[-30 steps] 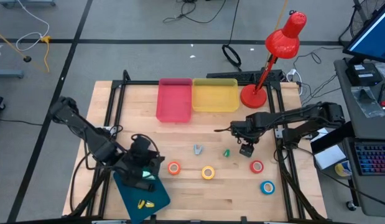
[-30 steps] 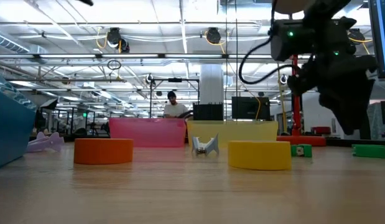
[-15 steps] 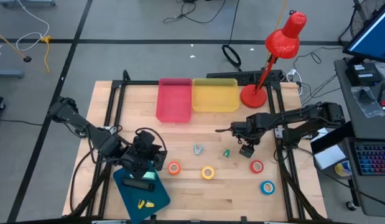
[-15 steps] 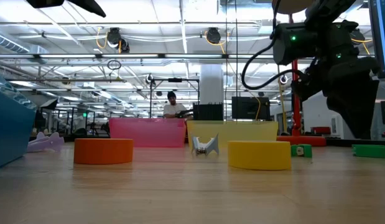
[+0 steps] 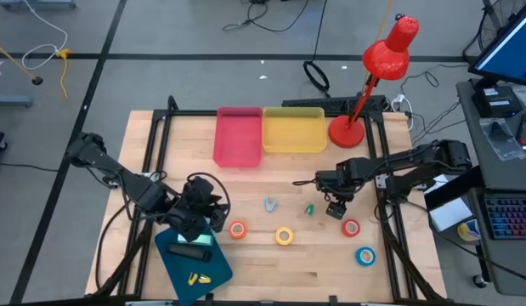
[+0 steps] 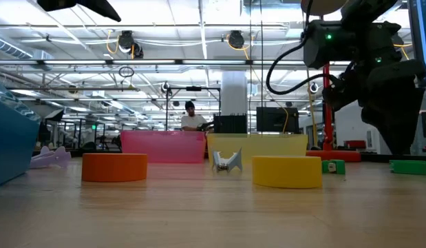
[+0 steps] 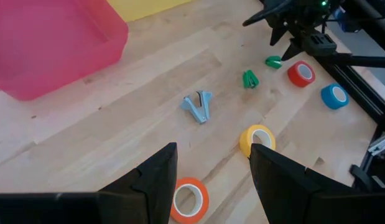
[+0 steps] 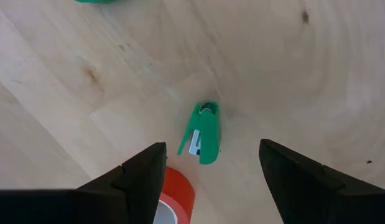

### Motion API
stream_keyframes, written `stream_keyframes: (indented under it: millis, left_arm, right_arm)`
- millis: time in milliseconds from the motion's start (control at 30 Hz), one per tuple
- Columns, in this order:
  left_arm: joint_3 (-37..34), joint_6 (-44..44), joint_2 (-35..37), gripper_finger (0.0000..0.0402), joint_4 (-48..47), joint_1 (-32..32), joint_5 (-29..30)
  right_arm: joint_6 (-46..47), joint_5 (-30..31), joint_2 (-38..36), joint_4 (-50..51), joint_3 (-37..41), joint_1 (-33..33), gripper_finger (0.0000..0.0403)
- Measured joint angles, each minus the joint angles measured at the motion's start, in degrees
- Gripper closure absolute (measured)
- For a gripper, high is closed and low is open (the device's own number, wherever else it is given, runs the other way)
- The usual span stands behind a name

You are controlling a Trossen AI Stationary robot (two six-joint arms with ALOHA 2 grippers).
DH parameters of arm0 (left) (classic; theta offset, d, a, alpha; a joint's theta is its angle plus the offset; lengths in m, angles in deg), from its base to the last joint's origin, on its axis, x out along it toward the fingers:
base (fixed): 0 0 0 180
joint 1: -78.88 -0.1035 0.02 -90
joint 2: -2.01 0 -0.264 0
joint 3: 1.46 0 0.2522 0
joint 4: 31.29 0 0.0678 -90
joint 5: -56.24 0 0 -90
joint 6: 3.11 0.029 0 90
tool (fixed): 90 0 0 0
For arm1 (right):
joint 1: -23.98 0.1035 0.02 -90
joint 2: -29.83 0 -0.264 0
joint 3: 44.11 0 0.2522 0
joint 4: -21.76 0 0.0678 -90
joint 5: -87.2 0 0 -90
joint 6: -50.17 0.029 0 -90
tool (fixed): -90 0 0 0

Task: Pick and place Stapler, Stapler remover, tape
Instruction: Put the right green stapler into the blue bin

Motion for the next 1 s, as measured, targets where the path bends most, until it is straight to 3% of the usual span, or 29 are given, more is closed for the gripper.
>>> stream_keyframes:
  millis: [800, 1000]
  left_arm:
    - [0.00, 1.99, -0.04, 0.0201, 0.05, -1.49, -2.10]
    - [0.00, 2.38, -0.04, 0.0201, 0.05, -1.50, -2.05]
  right_arm:
    - [4.69, -2.81, 0.00, -4.56, 3.96, 1.16, 0.0151]
    - [6.51, -2.83, 0.00, -10.22, 5.40, 3.21, 0.0151]
